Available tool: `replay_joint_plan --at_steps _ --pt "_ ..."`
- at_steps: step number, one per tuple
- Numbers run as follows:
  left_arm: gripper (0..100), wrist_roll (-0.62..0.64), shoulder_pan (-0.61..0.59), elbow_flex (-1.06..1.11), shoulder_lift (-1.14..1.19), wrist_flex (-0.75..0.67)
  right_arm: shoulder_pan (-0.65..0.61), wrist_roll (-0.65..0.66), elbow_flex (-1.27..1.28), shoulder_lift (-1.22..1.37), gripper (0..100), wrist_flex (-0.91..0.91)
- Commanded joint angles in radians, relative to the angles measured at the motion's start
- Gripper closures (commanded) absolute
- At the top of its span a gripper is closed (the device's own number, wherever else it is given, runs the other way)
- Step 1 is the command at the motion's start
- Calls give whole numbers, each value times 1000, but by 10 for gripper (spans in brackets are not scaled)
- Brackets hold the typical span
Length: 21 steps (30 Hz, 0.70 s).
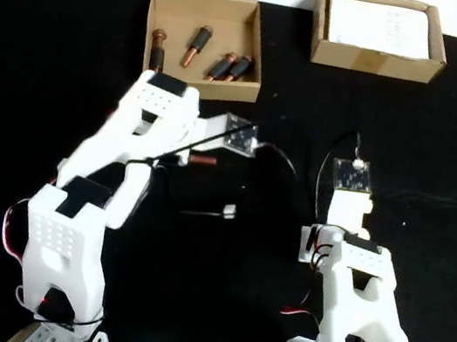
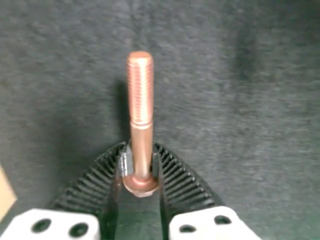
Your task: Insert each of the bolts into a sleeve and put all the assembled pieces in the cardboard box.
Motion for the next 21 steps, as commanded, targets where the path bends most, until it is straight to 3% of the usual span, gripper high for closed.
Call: replay_joint_plan --at_steps 1,6,14,18,21 --pt "970 -11 -12 -16 1 -18 12 -8 1 -12 973 -22" --pt "905 -5 -15 -16 15 -12 12 -8 1 -12 973 -22" --pt "856 192 -15 -81 10 -9 12 -8 1 -12 973 -24" --pt "856 427 -8 -199 -12 100 12 -8 1 -12 973 -24" --pt "854 740 2 -292 -53 264 12 -8 1 -12 973 -24"
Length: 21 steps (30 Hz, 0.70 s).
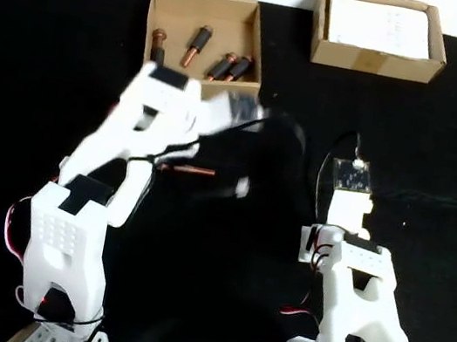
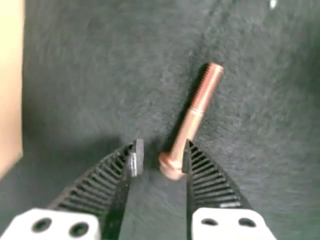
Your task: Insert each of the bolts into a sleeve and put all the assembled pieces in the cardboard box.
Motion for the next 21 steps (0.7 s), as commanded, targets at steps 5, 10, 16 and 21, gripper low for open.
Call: replay_joint_plan --at_steps 5,10,16,21 --pt "839 945 15 -156 -133 345 12 -8 1 -12 973 -24" --pt "839 1636 36 -84 -191 347 12 -6 1 -12 973 -24" --pt "835 2036 51 8 -193 219 12 -6 1 -12 973 -24" --pt "835 2139 53 61 -193 107 12 -6 2 -12 973 -24"
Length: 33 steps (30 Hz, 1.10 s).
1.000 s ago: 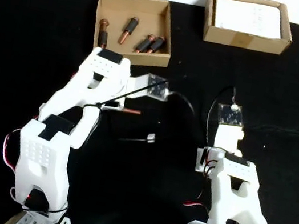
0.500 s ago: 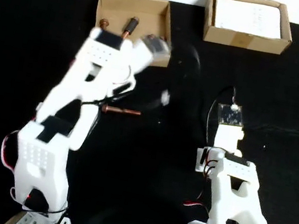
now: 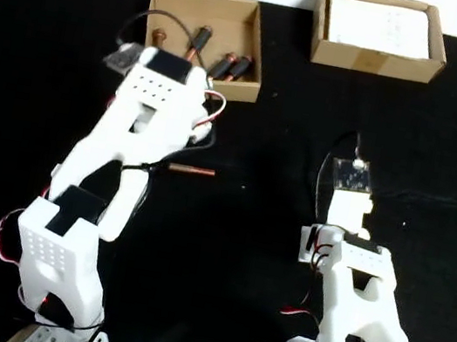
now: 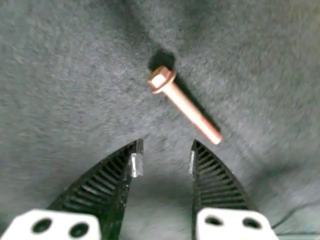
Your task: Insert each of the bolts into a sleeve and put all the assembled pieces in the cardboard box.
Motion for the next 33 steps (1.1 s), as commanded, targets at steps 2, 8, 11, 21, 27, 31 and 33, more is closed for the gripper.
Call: replay_joint_plan --at_steps 2,8,11,21,27,31,33 --pt "835 101 15 5 -59 -77 12 -6 2 -12 973 -24" --pt "835 138 7 21 -44 -78 12 -6 2 -12 973 -24" --pt "835 138 7 27 -4 -83 12 -6 2 -12 973 -24" --pt "835 143 -51 -18 194 -101 12 -6 2 -12 973 -24" --pt "837 141 -84 -87 318 -101 12 -6 2 -12 973 -24" --pt "838 141 -85 -145 374 -92 12 -6 2 -12 973 -24" --pt "838 140 -85 -162 381 -92 12 -6 2 -12 973 -24"
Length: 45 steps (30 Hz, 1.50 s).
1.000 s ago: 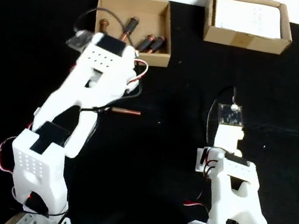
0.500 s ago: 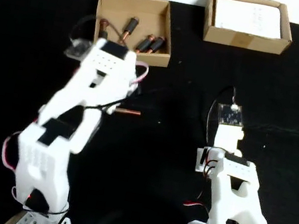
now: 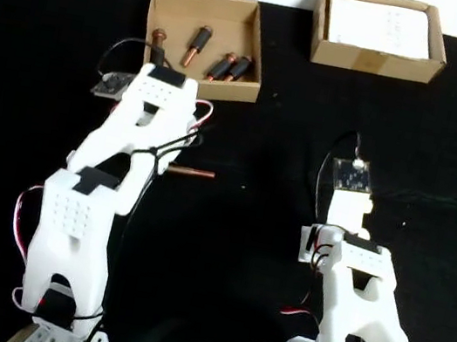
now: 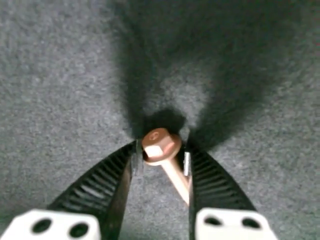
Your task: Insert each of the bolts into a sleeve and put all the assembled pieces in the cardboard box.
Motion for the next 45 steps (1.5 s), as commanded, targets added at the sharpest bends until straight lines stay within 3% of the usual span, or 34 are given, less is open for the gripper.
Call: replay_joint_plan --at_steps 1,9,12,15,18,33,38,42,45 --pt "839 5 -15 -36 19 -2 12 -6 2 -12 973 -24" --pt "840 -8 -13 -39 21 -2 12 -6 2 -12 973 -24" --pt "845 -58 -13 -39 21 -2 12 -6 2 -12 973 -24" --pt "911 -137 -15 -41 16 -2 12 -6 2 -12 973 -24" --pt "995 -338 -16 -41 21 -5 12 -6 2 -12 973 -24" --pt "991 -1471 -7 -179 22 -3 13 -6 2 -12 973 -24" --pt "987 -1659 15 -174 24 -2 13 -6 2 -12 973 -24" --pt "886 -1665 27 -176 48 0 13 -6 2 -12 973 -24" --pt "867 -1662 30 -177 70 0 13 -6 2 -12 973 -24"
